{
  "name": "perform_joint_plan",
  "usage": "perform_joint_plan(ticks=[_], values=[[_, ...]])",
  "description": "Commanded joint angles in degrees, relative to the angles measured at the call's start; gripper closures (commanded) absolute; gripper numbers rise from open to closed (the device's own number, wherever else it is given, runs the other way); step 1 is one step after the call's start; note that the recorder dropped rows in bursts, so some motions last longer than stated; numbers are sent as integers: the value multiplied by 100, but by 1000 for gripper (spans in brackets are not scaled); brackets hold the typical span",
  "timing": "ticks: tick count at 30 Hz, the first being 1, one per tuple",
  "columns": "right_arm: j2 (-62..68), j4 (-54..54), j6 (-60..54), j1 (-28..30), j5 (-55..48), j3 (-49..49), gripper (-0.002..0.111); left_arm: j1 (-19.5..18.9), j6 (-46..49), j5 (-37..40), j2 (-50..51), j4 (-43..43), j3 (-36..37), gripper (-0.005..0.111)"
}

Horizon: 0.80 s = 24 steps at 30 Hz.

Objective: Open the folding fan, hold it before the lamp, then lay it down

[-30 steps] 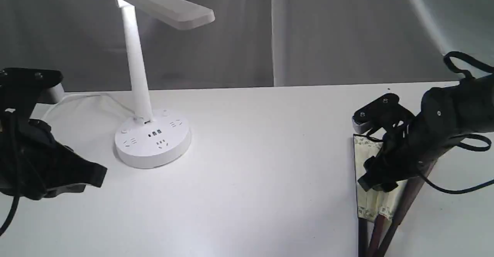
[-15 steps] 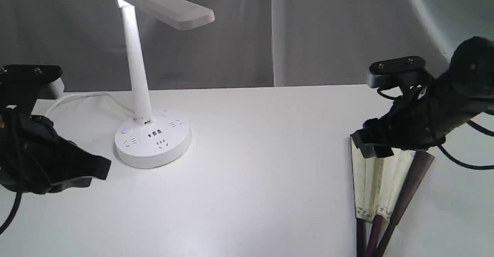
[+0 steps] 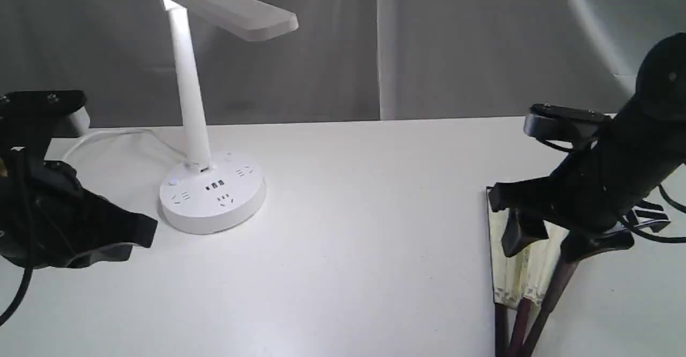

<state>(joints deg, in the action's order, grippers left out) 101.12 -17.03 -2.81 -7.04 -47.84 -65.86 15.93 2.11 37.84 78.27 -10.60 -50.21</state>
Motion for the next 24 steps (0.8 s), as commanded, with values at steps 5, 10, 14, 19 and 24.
perform_joint_plan(ticks=[5,10,14,19,24], values=[[-70,-694,-31,622,-116,459,46,33,-2,43,-4,-45,-44,95],[-70,-1824,-1107,952,50,1024,46,33,-2,57,-4,-45,-44,95],[-70,-2695,-1596,1241,158,1239,46,33,-2,108,-4,-45,-44,95],[-70,-3682,-2295,1525,262,1410,46,33,-17,122,-4,-45,-44,95],[-70,-3744,-2392,1558,761,1620,46,33,-17,122,-4,-45,-44,95]])
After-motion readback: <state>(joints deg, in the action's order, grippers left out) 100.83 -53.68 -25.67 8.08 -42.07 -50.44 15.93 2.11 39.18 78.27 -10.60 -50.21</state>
